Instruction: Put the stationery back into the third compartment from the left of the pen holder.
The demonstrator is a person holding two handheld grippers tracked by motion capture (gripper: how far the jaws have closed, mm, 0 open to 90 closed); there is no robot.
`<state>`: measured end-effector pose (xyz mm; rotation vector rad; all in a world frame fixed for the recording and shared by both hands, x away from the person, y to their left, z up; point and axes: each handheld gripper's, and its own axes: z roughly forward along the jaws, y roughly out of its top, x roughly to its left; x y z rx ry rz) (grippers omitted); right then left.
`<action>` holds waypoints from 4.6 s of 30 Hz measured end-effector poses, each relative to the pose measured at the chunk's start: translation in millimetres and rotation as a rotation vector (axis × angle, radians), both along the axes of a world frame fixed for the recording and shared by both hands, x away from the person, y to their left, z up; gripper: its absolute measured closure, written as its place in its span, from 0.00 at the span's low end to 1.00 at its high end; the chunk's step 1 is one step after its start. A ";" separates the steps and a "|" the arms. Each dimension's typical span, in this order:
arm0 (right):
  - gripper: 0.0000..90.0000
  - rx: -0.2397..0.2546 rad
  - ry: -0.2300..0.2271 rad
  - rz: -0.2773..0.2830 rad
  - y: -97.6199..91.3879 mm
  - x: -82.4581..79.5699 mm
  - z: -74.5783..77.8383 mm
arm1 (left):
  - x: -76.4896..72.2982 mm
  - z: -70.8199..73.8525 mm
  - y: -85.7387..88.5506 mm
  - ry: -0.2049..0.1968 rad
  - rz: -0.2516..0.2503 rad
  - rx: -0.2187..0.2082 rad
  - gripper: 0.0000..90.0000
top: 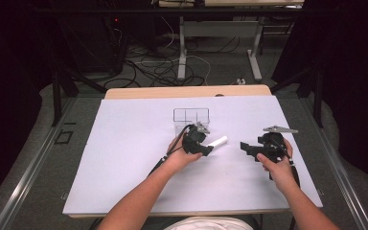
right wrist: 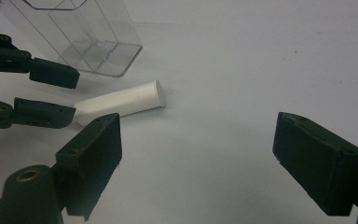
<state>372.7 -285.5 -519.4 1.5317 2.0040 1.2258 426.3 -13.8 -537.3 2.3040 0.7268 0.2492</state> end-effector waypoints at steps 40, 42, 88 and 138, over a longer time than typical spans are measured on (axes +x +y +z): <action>0.17 -0.002 0.006 0.001 -0.3 0.2 -1.5 | 5.8 -12.0 -18.9 0.035 -0.038 0.068 0.78; 0.17 -0.003 0.006 0.002 -0.4 0.3 -1.7 | 5.9 -12.4 -18.8 0.034 -0.039 0.062 0.78; 0.09 0.057 0.024 0.019 14.0 -3.4 10.0 | -27.6 31.8 36.1 0.003 0.074 -0.206 0.79; 0.27 0.452 0.136 0.080 133.9 26.9 42.0 | -49.3 45.9 121.0 -0.006 0.329 -0.511 0.79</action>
